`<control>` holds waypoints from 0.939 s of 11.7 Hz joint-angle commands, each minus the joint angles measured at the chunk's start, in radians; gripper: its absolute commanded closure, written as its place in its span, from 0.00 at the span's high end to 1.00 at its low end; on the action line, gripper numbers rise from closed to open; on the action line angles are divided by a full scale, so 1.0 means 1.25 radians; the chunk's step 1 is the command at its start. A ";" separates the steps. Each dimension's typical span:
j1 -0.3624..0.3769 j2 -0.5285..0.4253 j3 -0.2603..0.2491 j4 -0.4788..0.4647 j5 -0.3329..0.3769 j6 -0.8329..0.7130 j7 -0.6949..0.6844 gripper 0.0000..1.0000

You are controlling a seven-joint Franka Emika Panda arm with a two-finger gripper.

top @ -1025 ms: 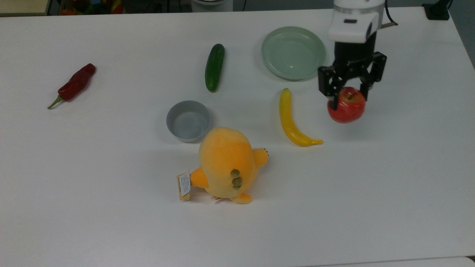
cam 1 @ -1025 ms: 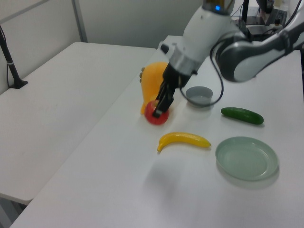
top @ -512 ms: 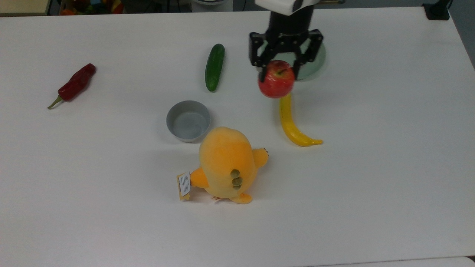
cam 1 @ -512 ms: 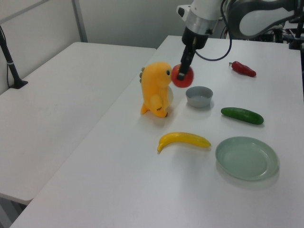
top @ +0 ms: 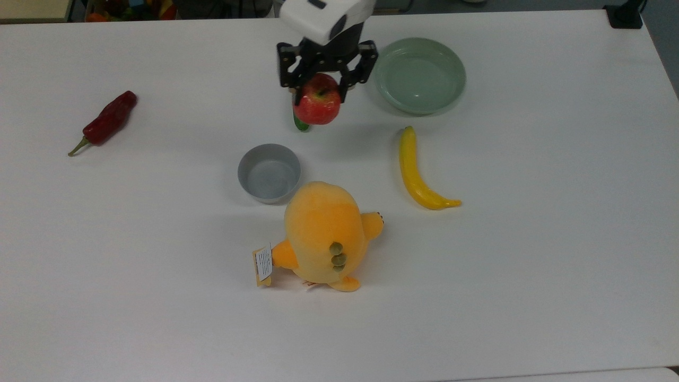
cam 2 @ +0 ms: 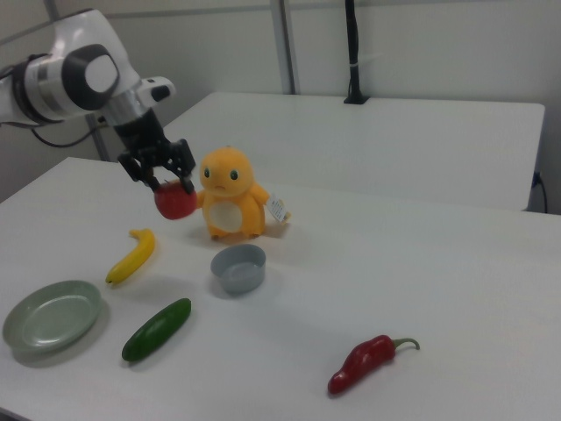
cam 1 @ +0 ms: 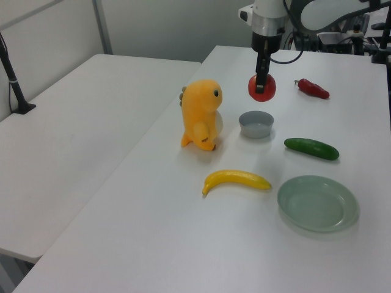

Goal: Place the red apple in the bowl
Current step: 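Lower the held apple into the grey bowl and open the gripper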

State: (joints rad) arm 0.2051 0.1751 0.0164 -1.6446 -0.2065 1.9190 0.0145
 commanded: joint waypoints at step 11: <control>-0.092 0.130 -0.018 -0.104 0.014 0.275 -0.075 0.83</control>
State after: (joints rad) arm 0.0921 0.3440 -0.0024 -1.7549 -0.2064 2.2389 -0.0541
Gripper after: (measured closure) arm 0.278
